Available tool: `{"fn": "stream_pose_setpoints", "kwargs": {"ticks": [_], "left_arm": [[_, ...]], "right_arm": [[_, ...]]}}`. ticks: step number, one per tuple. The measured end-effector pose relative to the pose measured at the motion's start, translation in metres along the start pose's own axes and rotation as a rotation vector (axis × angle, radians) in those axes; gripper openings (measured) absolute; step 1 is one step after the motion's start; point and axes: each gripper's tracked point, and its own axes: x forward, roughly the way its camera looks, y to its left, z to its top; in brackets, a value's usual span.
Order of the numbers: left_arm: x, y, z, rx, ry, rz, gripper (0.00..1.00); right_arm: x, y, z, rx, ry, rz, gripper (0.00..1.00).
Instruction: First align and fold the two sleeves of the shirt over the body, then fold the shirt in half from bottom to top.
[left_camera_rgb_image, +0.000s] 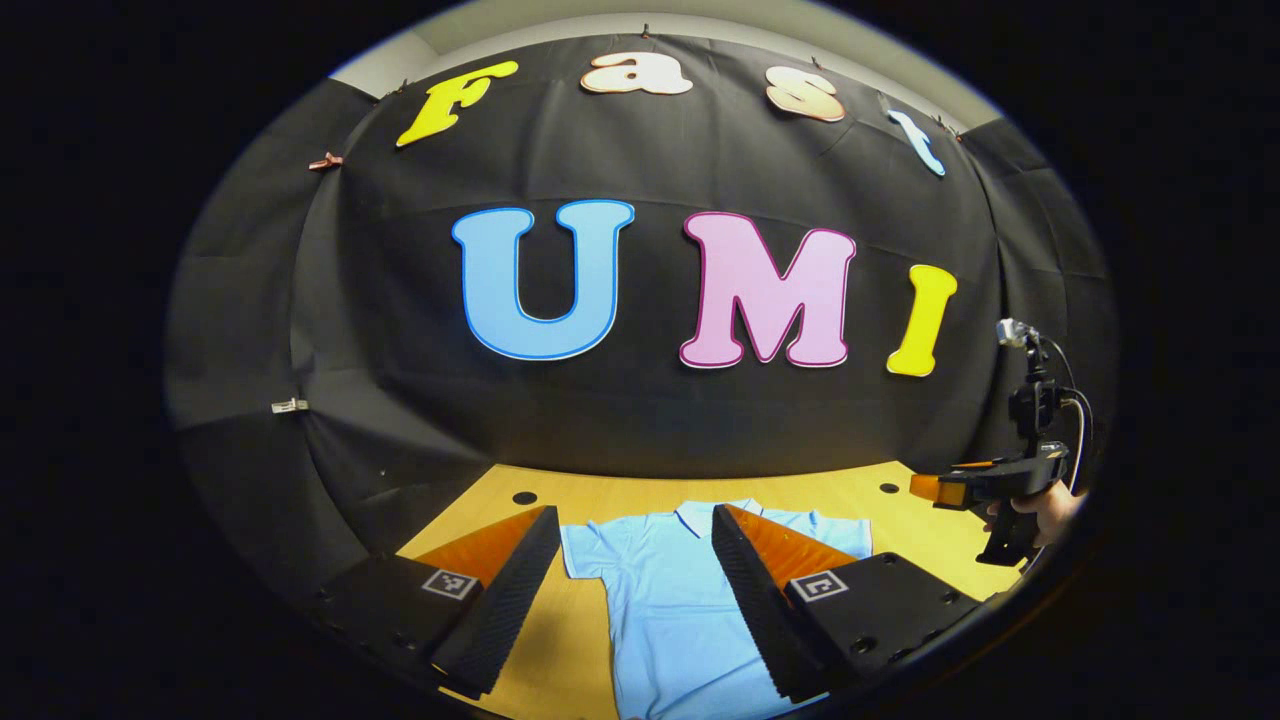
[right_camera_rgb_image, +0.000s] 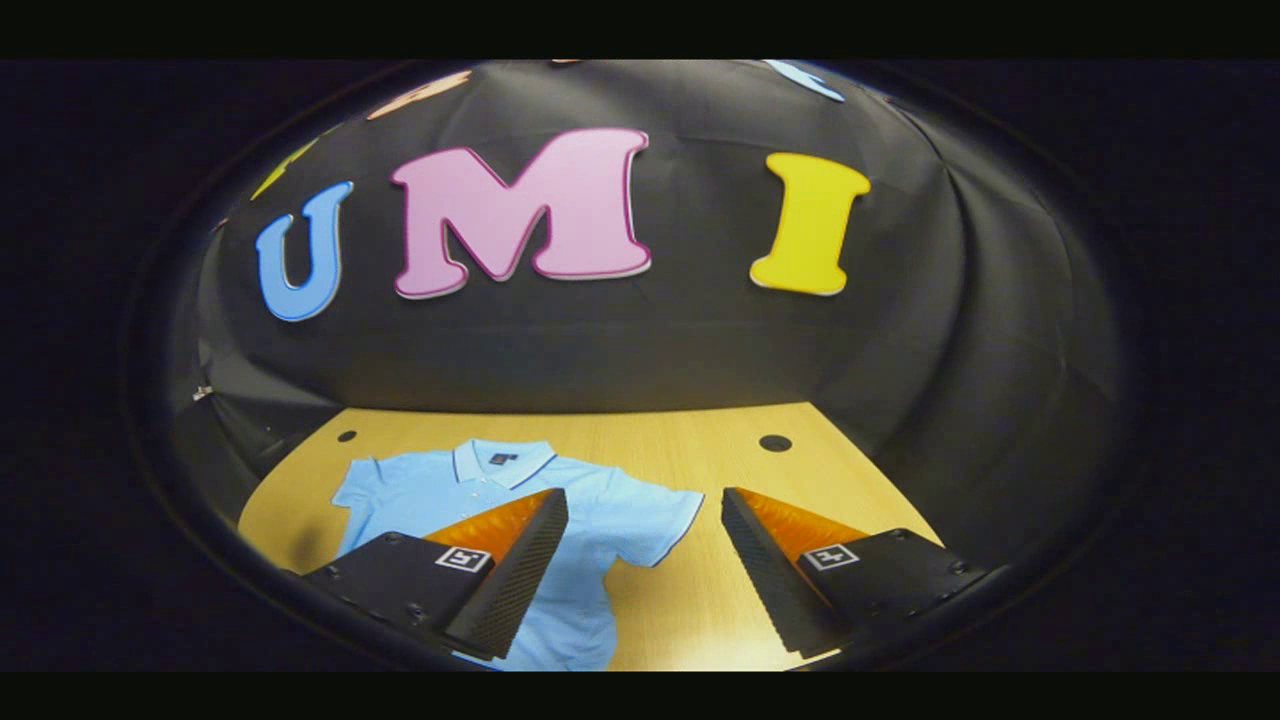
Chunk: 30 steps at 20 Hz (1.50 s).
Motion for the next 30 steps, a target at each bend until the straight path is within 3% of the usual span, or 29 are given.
{"fn": "stream_pose_setpoints", "kwargs": {"ticks": [4, 10, 11, 14, 23, 28, 30], "left_arm": [[0.014, -0.011, -0.012, -0.040, 0.048, 0.034, 0.98], [0.025, -0.018, -0.020, -0.043, 0.091, 0.069, 0.98], [0.027, -0.017, -0.019, -0.054, 0.090, 0.075, 0.98], [0.032, -0.013, -0.027, -0.088, 0.099, 0.097, 0.98], [0.030, -0.009, -0.056, -0.118, 0.163, 0.128, 0.98], [0.029, -0.008, -0.059, -0.101, 0.167, 0.135, 0.98], [0.029, -0.009, -0.061, -0.096, 0.167, 0.134, 0.98]], "right_arm": [[0.055, -0.019, -0.034, 0.044, 0.123, -0.001, 0.96], [0.130, -0.043, -0.060, -0.031, 0.189, -0.035, 0.96], [0.141, -0.044, -0.065, -0.034, 0.204, -0.034, 1.00], [0.171, -0.051, -0.075, -0.042, 0.234, -0.044, 0.96], [0.205, -0.048, -0.118, -0.044, 0.328, -0.019, 0.96], [0.207, -0.041, -0.118, -0.035, 0.312, 0.022, 0.57], [0.208, -0.038, -0.118, -0.030, 0.299, 0.013, 0.13]]}}
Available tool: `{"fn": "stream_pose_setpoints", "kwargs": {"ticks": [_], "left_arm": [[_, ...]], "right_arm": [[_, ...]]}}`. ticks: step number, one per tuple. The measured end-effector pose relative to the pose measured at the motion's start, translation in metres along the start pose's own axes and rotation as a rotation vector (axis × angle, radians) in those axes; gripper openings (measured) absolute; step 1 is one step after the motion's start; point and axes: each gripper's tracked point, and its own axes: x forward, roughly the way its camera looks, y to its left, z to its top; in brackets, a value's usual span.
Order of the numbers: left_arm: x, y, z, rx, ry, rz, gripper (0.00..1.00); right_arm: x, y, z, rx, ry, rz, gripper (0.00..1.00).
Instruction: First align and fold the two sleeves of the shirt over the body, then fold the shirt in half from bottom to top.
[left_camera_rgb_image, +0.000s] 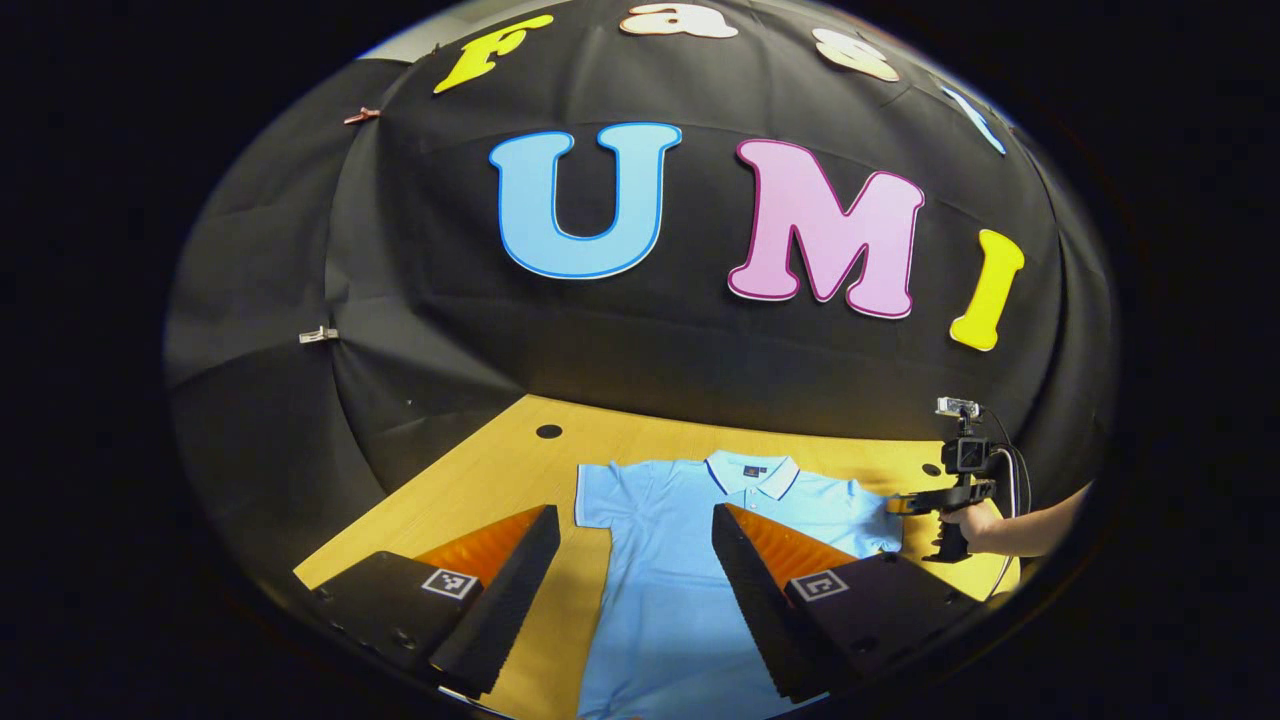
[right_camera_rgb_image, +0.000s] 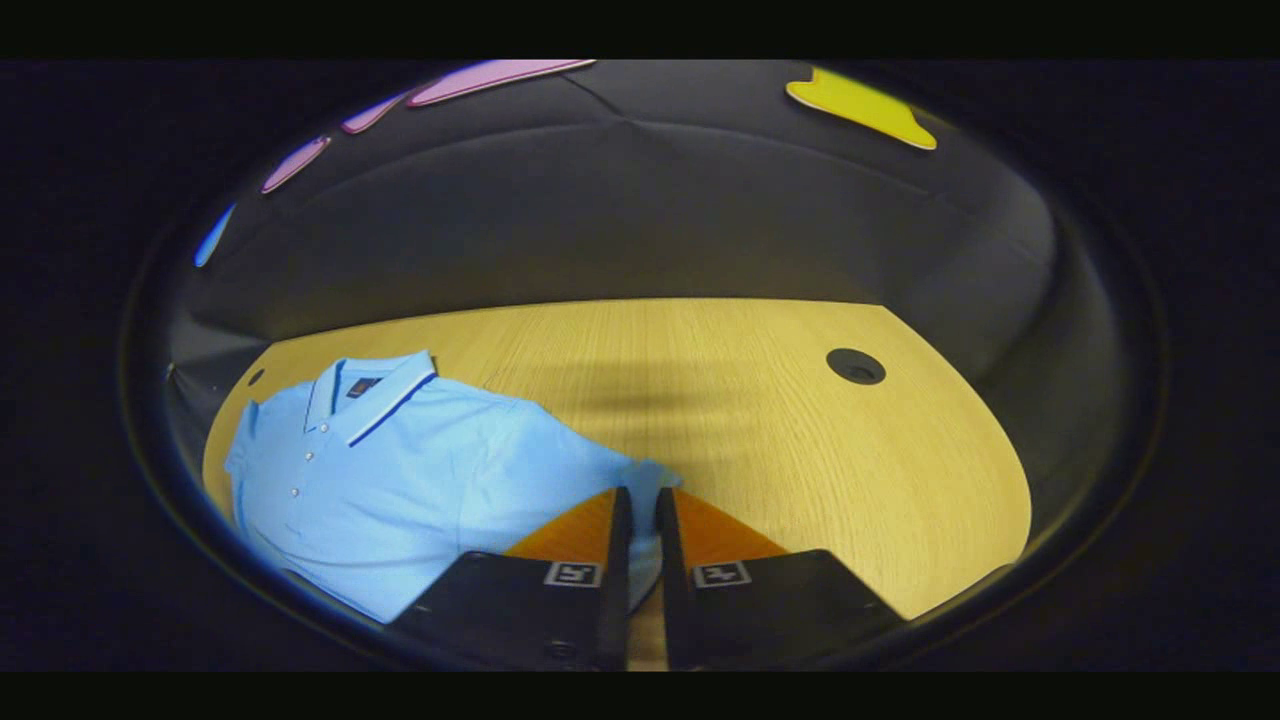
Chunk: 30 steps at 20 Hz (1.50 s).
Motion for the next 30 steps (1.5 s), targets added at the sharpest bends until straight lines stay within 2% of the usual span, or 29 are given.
{"fn": "stream_pose_setpoints", "kwargs": {"ticks": [1, 2, 3, 7, 10, 11, 13, 16, 17, 18, 19, 20, 21, 26, 29, 30], "left_arm": [[0.000, 0.000, -0.004, 0.003, 0.003, -0.001, 0.98], [0.000, -0.002, -0.009, 0.008, 0.013, 0.001, 0.98], [0.000, -0.002, -0.013, 0.012, 0.021, 0.003, 0.98], [-0.002, -0.005, -0.028, 0.015, 0.048, 0.000, 0.98], [-0.003, -0.007, -0.029, 0.020, 0.051, -0.005, 0.98], [-0.003, -0.006, -0.027, 0.021, 0.050, -0.007, 0.98], [-0.006, -0.004, -0.026, 0.016, 0.049, -0.008, 0.98], [-0.012, 0.003, -0.030, 0.011, 0.053, 0.002, 0.98], [-0.015, 0.006, -0.029, 0.013, 0.050, 0.004, 0.98], [-0.017, 0.008, -0.031, 0.012, 0.048, 0.007, 0.98], [-0.019, 0.010, -0.032, 0.006, 0.050, 0.009, 0.98], [-0.021, 0.013, -0.035, -0.002, 0.054, 0.013, 0.98], [-0.024, 0.016, -0.035, -0.010, 0.057, 0.019, 0.98], [-0.035, 0.038, -0.038, -0.032, 0.045, 0.057, 0.98], [-0.039, 0.051, -0.044, -0.043, 0.055, 0.086, 0.98], [-0.040, 0.054, -0.047, -0.037, 0.058, 0.091, 0.98]], "right_arm": [[-0.003, 0.001, 0.000, 0.003, 0.000, 0.001, 0.08], [-0.001, 0.003, -0.002, 0.016, 0.002, 0.004, 0.13], [-0.001, 0.002, 0.001, 0.024, 0.001, 0.008, 0.06], [-0.002, -0.003, 0.002, 0.060, 0.011, 0.001, 0.07], [-0.015, 0.002, 0.021, 0.028, -0.033, -0.025, 0.06], [-0.021, 0.003, 0.025, 0.013, -0.034, -0.046, 0.00], [-0.031, 0.015, 0.032, -0.006, -0.025, -0.058, 0.06], [-0.042, 0.032, 0.050, -0.112, -0.066, -0.076, 0.06], [-0.045, 0.042, 0.056, -0.148, -0.081, -0.074, 0.00], [-0.049, 0.052, 0.062, -0.176, -0.093, -0.068, 0.06], [-0.052, 0.067, 0.066, -0.196, -0.103, -0.058, 0.00], [-0.054, 0.083, 0.069, -0.206, -0.110, -0.042, 0.12], [-0.055, 0.099, 0.069, -0.210, -0.113, -0.024, 0.06], [-0.062, 0.177, 0.062, -0.275, -0.114, 0.062, 0.06], [-0.066, 0.223, 0.045, -0.296, -0.096, 0.137, 0.06], [-0.068, 0.243, 0.039, -0.301, -0.101, 0.191, 0.04]]}}
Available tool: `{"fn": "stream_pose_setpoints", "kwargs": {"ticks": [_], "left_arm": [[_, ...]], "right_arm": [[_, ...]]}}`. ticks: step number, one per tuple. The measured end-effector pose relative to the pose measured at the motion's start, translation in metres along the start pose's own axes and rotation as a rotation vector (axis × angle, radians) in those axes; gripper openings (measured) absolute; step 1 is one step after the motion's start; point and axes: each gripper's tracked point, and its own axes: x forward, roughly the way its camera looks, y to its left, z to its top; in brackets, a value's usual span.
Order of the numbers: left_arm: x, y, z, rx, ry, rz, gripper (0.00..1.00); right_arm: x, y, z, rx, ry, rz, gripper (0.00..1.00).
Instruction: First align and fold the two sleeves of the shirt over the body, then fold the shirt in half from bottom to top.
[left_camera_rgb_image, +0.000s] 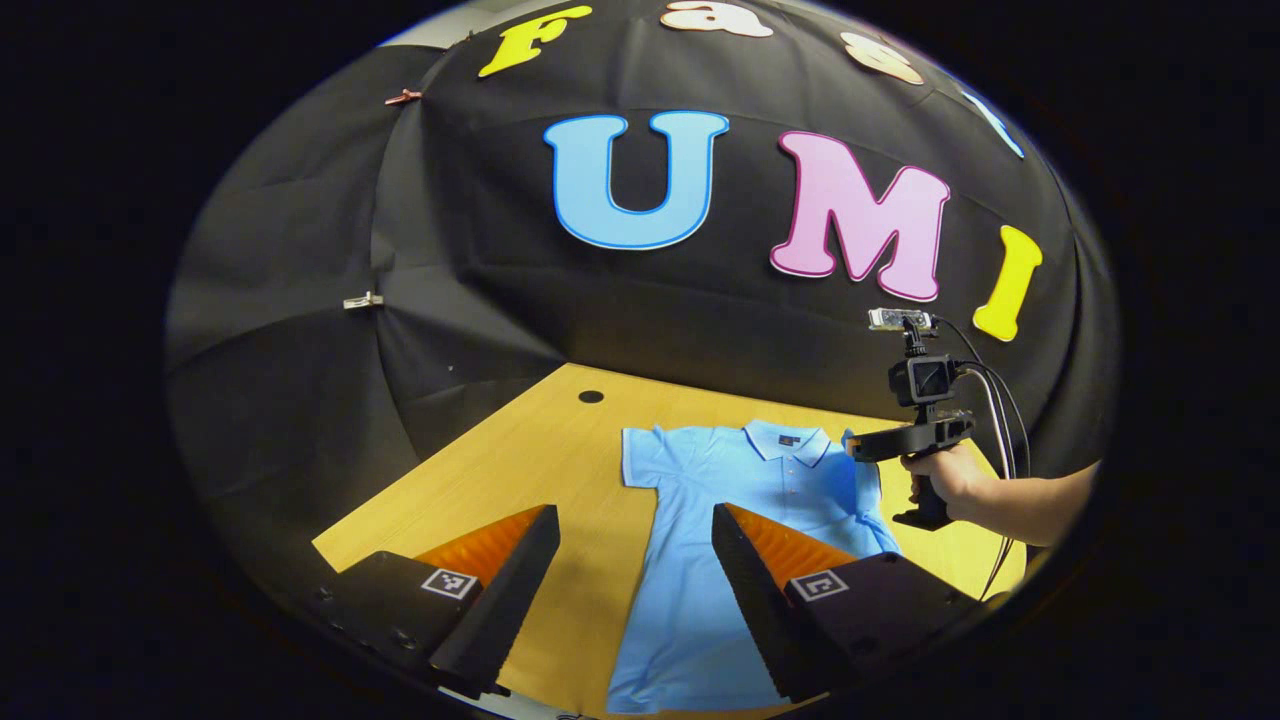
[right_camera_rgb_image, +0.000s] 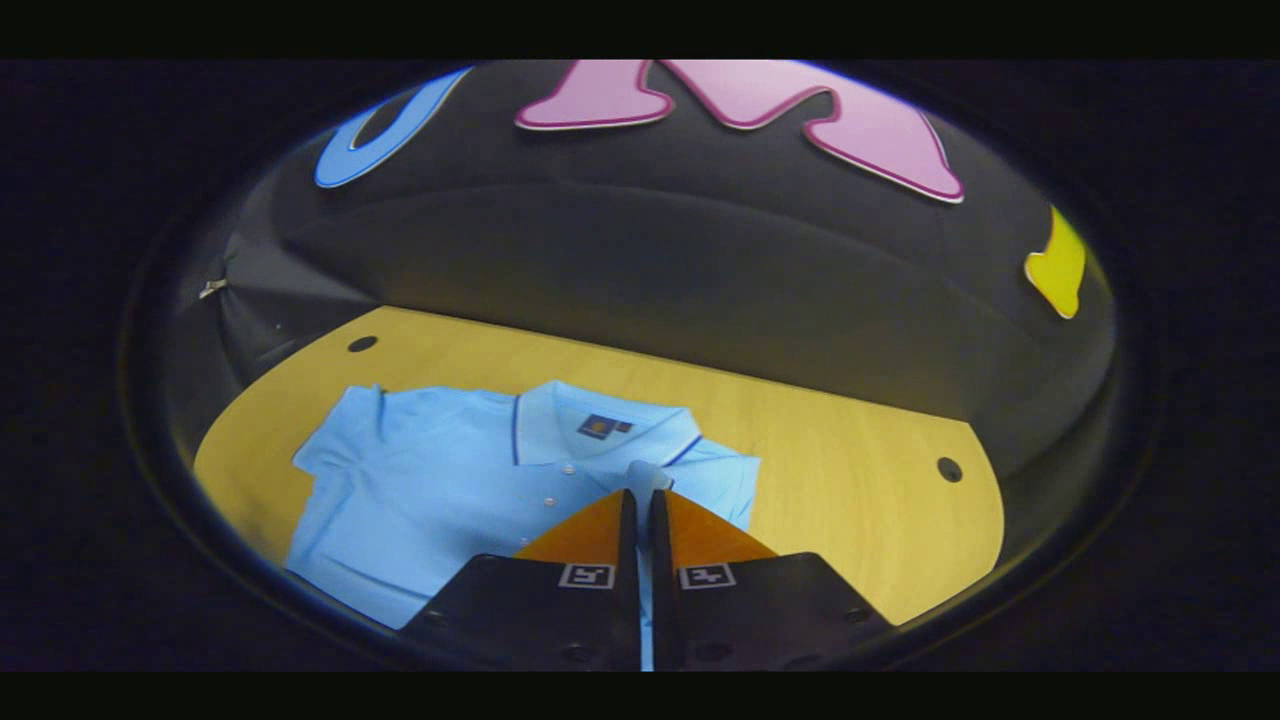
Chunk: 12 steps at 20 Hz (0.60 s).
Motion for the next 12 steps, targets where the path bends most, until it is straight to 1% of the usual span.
{"fn": "stream_pose_setpoints", "kwargs": {"ticks": [1, 2, 3, 5, 6, 7, 8, 10, 12], "left_arm": [[-0.002, 0.004, -0.001, 0.006, -0.002, 0.010, 0.98], [-0.002, 0.009, -0.003, 0.008, 0.000, 0.018, 0.98], [-0.003, 0.012, -0.005, 0.005, 0.004, 0.021, 0.98], [0.000, 0.016, -0.008, -0.009, 0.013, 0.026, 0.98], [0.003, 0.016, -0.007, -0.017, 0.012, 0.025, 0.98], [0.006, 0.015, -0.006, -0.022, 0.009, 0.020, 0.98], [0.011, 0.013, -0.004, -0.022, 0.004, 0.014, 0.98], [0.030, 0.009, 0.006, -0.009, -0.012, -0.006, 0.98], [0.050, 0.006, 0.013, -0.011, -0.020, -0.026, 0.98]], "right_arm": [[0.001, 0.018, -0.001, 0.004, -0.009, 0.046, 0.19], [-0.003, 0.035, -0.004, 0.011, -0.008, 0.096, 0.12], [-0.006, 0.046, -0.008, 0.017, -0.004, 0.136, 0.28], [-0.018, 0.058, -0.014, 0.042, -0.003, 0.190, 0.62], [-0.025, 0.058, -0.017, 0.048, -0.008, 0.199, 0.79], [-0.031, 0.052, -0.019, 0.043, -0.013, 0.190, 0.96], [-0.041, 0.042, -0.023, 0.036, -0.017, 0.175, 0.95], [-0.064, 0.019, -0.028, 0.041, -0.037, 0.138, 0.98], [-0.085, 0.003, -0.031, 0.052, -0.057, 0.119, 0.98]]}}
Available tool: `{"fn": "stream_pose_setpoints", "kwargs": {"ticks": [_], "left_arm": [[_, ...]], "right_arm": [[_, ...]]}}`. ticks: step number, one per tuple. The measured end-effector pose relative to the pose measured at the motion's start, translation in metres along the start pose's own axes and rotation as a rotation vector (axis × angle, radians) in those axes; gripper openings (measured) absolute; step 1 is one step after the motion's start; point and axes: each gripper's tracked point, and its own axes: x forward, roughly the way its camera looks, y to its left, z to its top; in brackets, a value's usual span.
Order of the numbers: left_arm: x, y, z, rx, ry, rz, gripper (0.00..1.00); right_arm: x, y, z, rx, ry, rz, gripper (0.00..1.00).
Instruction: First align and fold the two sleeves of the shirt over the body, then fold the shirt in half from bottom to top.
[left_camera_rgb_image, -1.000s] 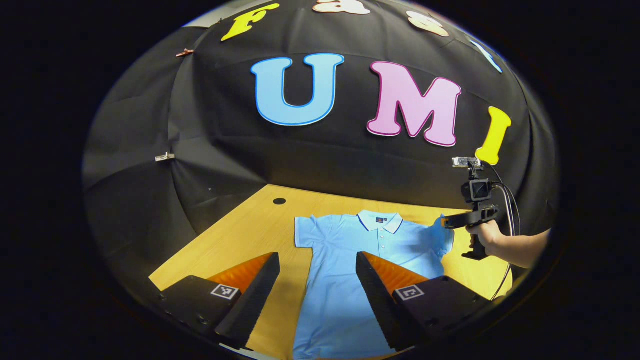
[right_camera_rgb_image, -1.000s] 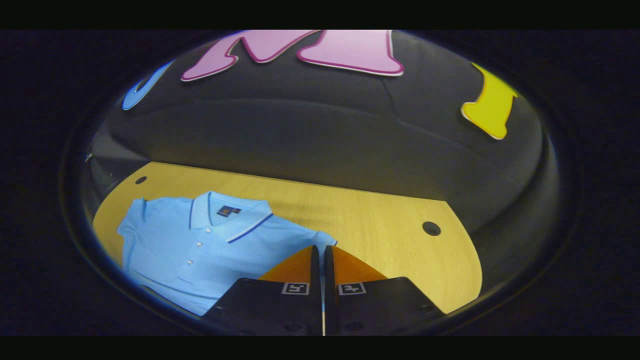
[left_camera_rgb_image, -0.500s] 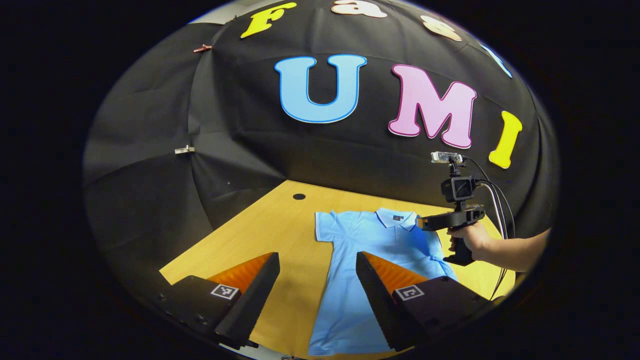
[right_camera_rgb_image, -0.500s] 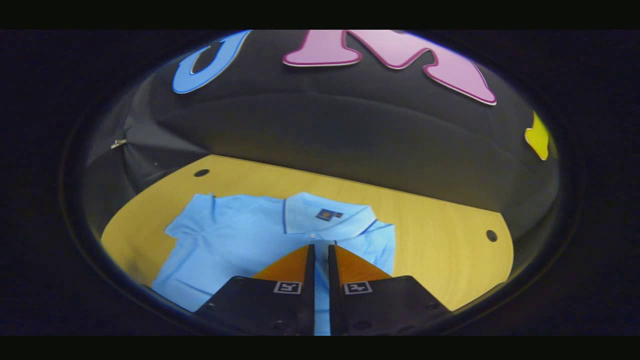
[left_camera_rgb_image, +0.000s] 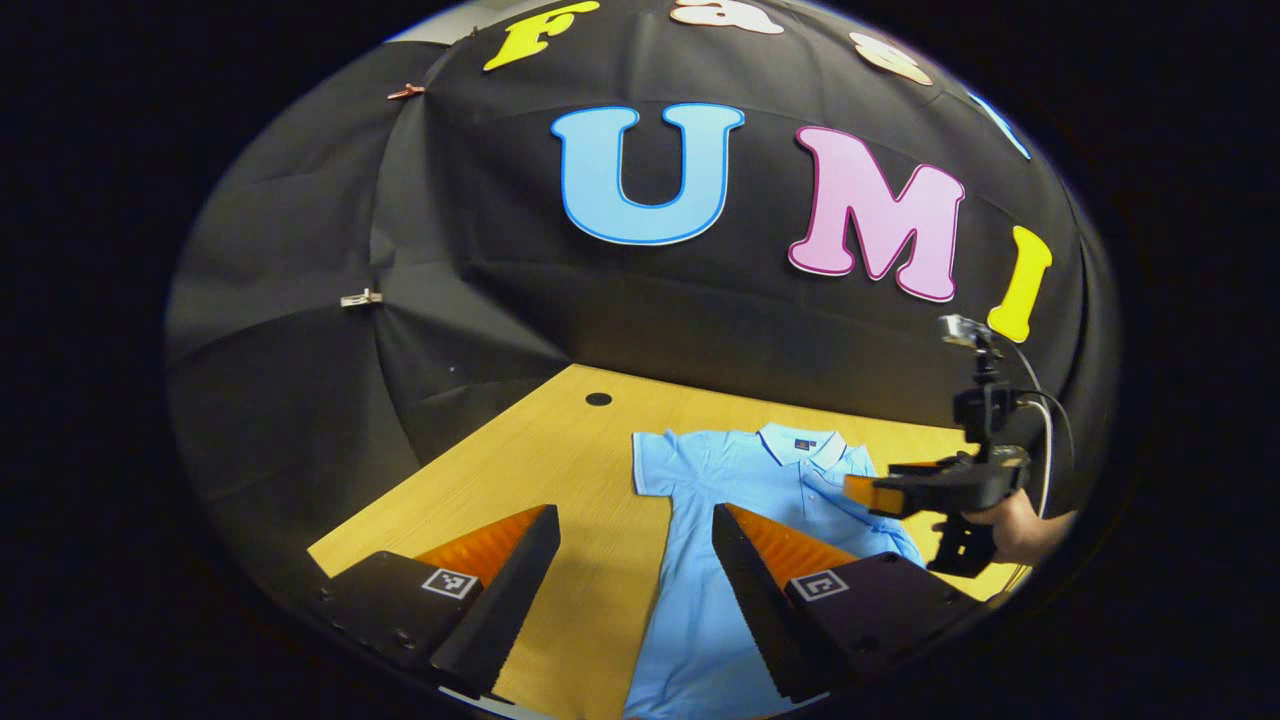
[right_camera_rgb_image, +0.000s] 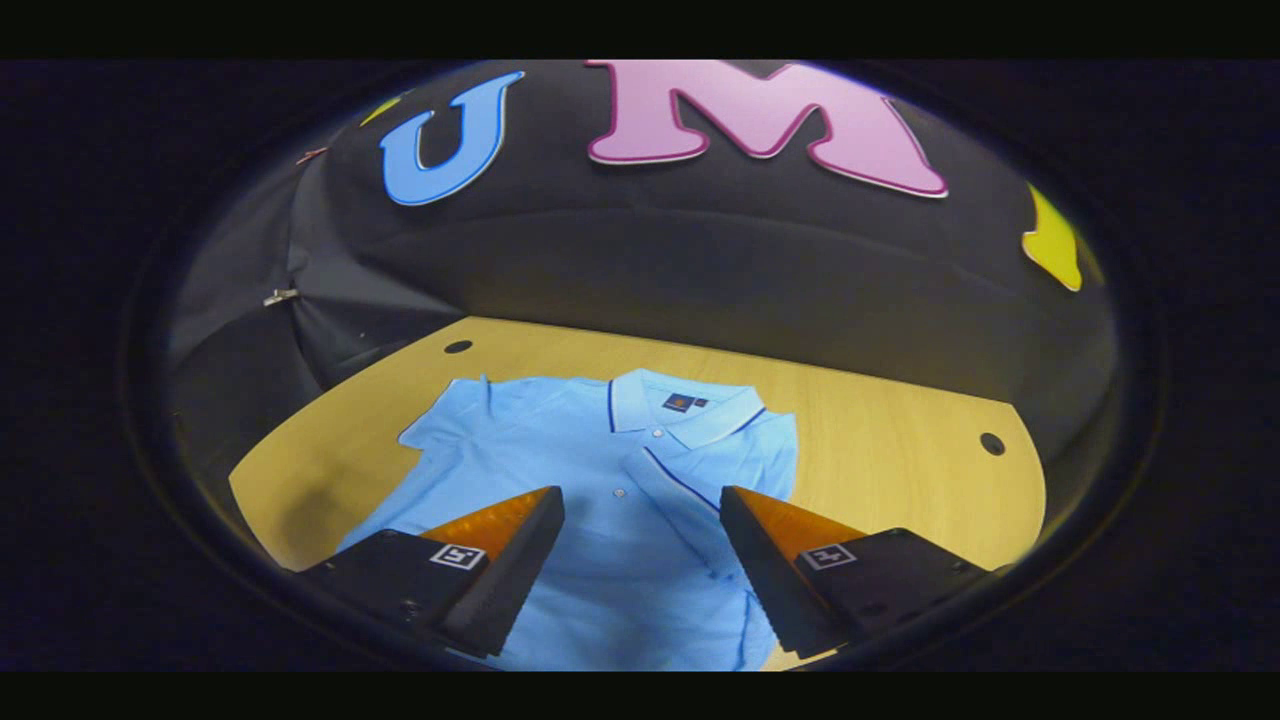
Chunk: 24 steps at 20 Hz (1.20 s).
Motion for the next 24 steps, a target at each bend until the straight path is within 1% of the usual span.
{"fn": "stream_pose_setpoints", "kwargs": {"ticks": [2, 5, 6, 8, 12, 15, 16, 18, 20, 21, 24], "left_arm": [[0.029, -0.004, 0.007, -0.015, -0.005, -0.025, 0.97], [0.081, -0.006, 0.012, -0.040, -0.004, -0.044, 0.98], [0.097, -0.007, 0.014, -0.045, -0.002, -0.050, 0.98], [0.133, -0.008, 0.012, -0.027, 0.016, -0.048, 0.98], [0.201, -0.014, 0.012, -0.032, 0.025, -0.060, 0.98], [0.256, -0.013, 0.009, -0.036, 0.043, -0.056, 0.98], [0.275, -0.014, 0.007, -0.028, 0.051, -0.057, 0.98], [0.308, -0.013, -0.002, 0.008, 0.073, -0.062, 0.98], [0.334, -0.015, -0.012, 0.057, 0.100, -0.074, 0.98], [0.347, -0.017, -0.021, 0.076, 0.116, -0.073, 0.98], [0.370, -0.016, -0.044, 0.073, 0.174, -0.075, 0.98]], "right_arm": [[-0.022, -0.016, 0.001, -0.008, -0.021, -0.024, 0.98], [-0.052, -0.037, 0.003, -0.012, -0.050, -0.059, 0.98], [-0.062, -0.045, 0.004, -0.003, -0.066, -0.081, 0.98], [-0.082, -0.060, 0.006, 0.011, -0.113, -0.122, 0.98], [-0.115, -0.075, -0.015, 0.050, -0.113, -0.166, 0.98], [-0.130, -0.084, -0.027, 0.068, -0.114, -0.195, 0.96], [-0.134, -0.086, -0.032, 0.067, -0.110, -0.206, 0.98], [-0.139, -0.090, -0.039, 0.071, -0.105, -0.221, 0.97], [-0.142, -0.089, -0.045, 0.089, -0.099, -0.225, 0.98], [-0.141, -0.088, -0.049, 0.100, -0.091, -0.221, 0.96], [-0.138, -0.088, -0.058, 0.119, -0.079, -0.219, 0.96]]}}
